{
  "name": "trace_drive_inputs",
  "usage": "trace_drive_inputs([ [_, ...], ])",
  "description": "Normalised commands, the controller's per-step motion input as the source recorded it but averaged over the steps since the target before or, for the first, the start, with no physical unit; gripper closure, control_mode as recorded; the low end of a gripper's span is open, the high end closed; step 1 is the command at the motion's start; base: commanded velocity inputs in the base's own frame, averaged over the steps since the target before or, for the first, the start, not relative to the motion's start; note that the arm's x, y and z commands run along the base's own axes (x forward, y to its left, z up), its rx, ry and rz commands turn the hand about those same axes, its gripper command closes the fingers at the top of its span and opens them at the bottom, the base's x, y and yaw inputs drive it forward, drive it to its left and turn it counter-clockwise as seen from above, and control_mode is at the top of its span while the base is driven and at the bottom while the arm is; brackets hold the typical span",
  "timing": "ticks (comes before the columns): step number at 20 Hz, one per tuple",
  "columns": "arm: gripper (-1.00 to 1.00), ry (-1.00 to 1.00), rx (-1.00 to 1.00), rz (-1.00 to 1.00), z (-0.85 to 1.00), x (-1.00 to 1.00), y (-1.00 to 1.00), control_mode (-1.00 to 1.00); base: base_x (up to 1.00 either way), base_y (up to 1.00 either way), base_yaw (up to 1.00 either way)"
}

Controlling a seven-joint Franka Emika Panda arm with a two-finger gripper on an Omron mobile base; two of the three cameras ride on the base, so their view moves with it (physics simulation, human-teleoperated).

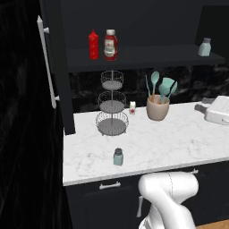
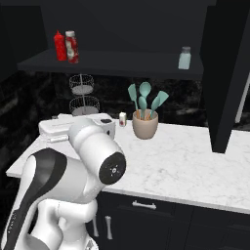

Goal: Put the shaker and condiment bottle from the counter next to their counterparts in the cabinet.

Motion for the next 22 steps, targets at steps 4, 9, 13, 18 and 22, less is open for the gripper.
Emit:
trace_drive_inputs([
  [4, -1.0, 0.23, -0.13, 0.14, -0.94, 0.07, 0.34, -1.0, 0.0, 0.0, 0.0],
  [9, -1.0, 0.07, -0.08, 0.03, -0.88, 0.08, 0.48, -1.0, 0.0, 0.0, 0.0],
  [13, -1.0, -0.23, -0.06, 0.03, -0.76, -0.04, 0.45, -1.0, 0.0, 0.0, 0.0],
  [18, -1.0, -0.32, -0.07, 0.04, -0.91, -0.07, 0.69, -1.0, 0.0, 0.0, 0.0],
  [22, -1.0, -0.04, -0.09, -0.02, -0.78, 0.0, 0.85, -1.0, 0.0, 0.0, 0.0],
])
